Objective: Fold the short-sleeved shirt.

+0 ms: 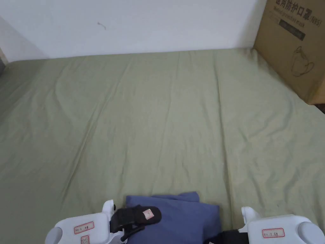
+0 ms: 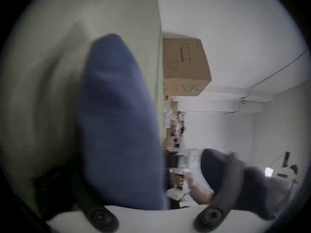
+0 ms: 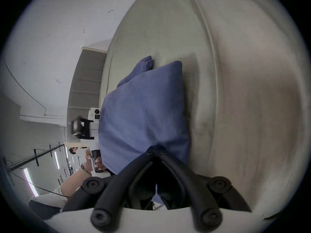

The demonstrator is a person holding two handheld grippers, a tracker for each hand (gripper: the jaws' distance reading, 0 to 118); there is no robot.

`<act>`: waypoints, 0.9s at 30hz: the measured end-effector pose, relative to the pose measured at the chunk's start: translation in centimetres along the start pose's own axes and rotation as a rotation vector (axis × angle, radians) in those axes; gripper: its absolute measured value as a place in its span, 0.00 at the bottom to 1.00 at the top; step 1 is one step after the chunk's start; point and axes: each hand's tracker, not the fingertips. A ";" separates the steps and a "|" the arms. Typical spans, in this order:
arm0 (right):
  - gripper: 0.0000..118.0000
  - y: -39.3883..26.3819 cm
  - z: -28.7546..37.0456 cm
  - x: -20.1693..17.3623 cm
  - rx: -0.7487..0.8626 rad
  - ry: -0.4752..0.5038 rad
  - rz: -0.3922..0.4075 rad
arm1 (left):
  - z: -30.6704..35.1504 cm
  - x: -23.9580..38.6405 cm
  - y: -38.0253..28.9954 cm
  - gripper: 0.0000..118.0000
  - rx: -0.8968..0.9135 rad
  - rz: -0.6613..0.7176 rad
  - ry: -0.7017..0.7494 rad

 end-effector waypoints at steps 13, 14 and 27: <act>0.00 -0.3 1.3 -2.9 0.007 -0.028 0.181 | 3.8 7.6 -1.2 0.20 0.078 -0.259 0.239; 0.00 -0.4 1.7 -3.4 0.019 -0.025 0.187 | 5.4 8.7 -1.0 0.20 0.100 -0.291 0.254; 0.00 -0.7 4.2 -8.6 0.099 -0.040 0.297 | 26.0 13.0 6.5 0.20 0.250 -0.449 0.998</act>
